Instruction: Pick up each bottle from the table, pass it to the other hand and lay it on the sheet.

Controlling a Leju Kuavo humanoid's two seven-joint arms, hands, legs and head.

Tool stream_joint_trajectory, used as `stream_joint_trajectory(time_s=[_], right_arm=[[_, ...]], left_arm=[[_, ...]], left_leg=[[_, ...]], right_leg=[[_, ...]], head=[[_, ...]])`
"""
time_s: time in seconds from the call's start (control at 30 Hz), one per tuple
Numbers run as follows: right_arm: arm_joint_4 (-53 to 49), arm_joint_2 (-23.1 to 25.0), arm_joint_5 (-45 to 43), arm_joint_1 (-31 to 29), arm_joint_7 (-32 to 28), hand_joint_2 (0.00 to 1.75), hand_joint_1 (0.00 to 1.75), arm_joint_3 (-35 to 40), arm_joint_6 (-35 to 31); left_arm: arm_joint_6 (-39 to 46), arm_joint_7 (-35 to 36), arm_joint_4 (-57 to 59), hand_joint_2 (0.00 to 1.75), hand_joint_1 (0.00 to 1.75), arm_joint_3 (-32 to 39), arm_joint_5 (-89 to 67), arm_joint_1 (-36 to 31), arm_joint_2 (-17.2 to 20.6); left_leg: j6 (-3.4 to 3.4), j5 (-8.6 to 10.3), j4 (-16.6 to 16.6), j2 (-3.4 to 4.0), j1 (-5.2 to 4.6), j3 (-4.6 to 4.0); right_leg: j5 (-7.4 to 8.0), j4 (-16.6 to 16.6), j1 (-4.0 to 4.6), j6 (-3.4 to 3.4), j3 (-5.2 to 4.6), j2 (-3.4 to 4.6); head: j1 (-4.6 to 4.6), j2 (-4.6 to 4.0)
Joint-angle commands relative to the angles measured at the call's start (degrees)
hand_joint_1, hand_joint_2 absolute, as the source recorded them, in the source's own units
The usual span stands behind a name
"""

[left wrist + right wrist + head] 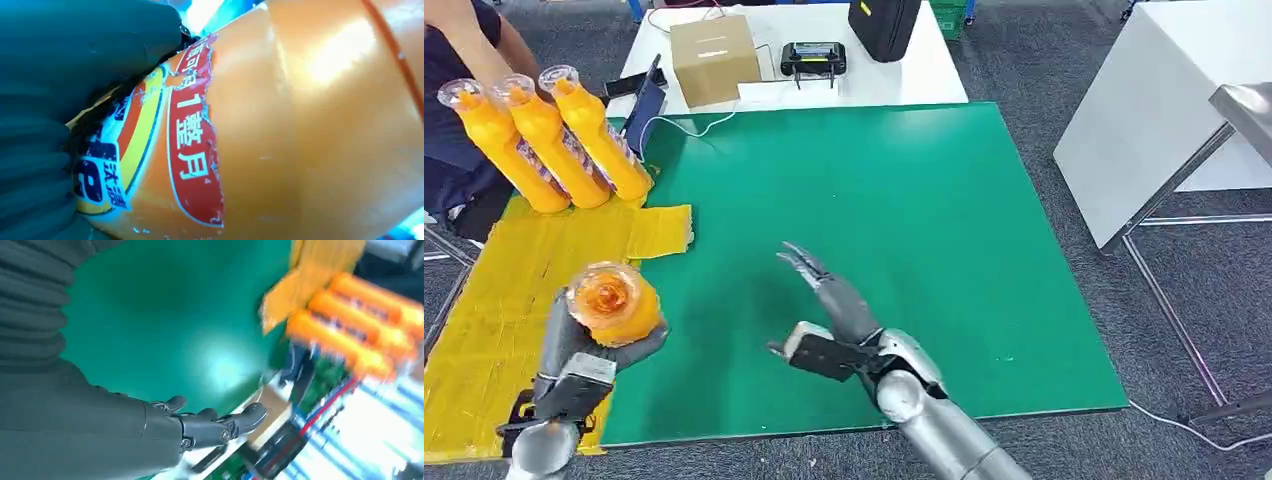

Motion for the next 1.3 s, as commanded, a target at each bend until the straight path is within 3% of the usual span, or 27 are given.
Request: stream_joint_trajectory(time_s=[0.03,0.37,0.43,0.53,0.73,0.97,1.3], right_arm=[[-16.49,-8.69,-3.92,6.70,-2.82,0.00,0.00,-12.63,3.39],[-15.90,-8.22,-3.84,6.56,-2.84,0.00,0.00,-12.20,3.40],[-15.83,-8.44,-3.51,6.61,-2.96,0.00,0.00,-11.66,3.27],[-15.14,-8.92,-3.57,5.58,-3.10,0.00,0.00,-10.88,3.22],[-14.19,-8.87,-4.18,3.82,-2.90,0.00,0.00,-9.95,4.10],[-13.42,-10.17,-3.47,5.33,-3.51,0.00,0.00,-8.91,4.33],[-13.18,-10.49,-3.51,5.13,-3.92,0.00,0.00,-9.27,4.40]], left_arm=[[10.59,4.91,7.32,1.75,1.75,5.64,-16.88,-1.12,3.17],[10.69,4.90,7.97,1.75,1.75,5.52,-16.99,-1.62,3.15],[11.98,7.94,8.68,1.75,1.75,5.29,-22.86,-1.37,4.02],[10.97,14.29,15.43,1.75,1.75,3.68,-35.30,-3.89,6.72],[8.06,21.20,29.87,1.75,1.75,-1.38,-45.01,-11.34,9.12],[6.68,26.55,53.12,1.75,1.75,-8.99,-47.84,-20.06,10.32],[6.80,26.62,54.04,1.75,1.75,-9.11,-47.84,-20.85,10.31]], left_leg=[[-0.06,-0.10,-0.04,-0.34,0.08,0.31],[-0.03,-0.06,-0.03,-0.14,0.09,0.18],[-0.05,-0.14,-0.01,-0.21,0.14,0.35],[-0.06,-0.06,-0.07,-0.16,0.09,0.27],[-0.06,0.03,-0.08,-0.27,0.06,0.19],[-0.05,0.02,-0.20,-0.36,0.05,0.43],[-0.05,-0.02,-0.10,-0.40,0.02,0.70]], right_leg=[[-0.15,-0.05,0.00,-0.10,0.37,0.16],[-0.07,-0.04,0.03,-0.05,0.20,0.20],[-0.14,-0.05,0.04,-0.09,0.38,0.30],[-0.08,-0.06,0.01,-0.09,0.29,0.23],[-0.05,-0.03,0.01,-0.09,0.21,0.07],[-0.09,-0.13,-0.04,-0.08,0.48,0.05],[-0.03,-0.05,-0.08,-0.09,0.81,0.01]], head=[[-0.02,0.00],[-0.02,0.00],[0.00,0.00],[0.00,0.00],[-0.02,0.00],[-0.02,0.00],[-0.04,0.00]])
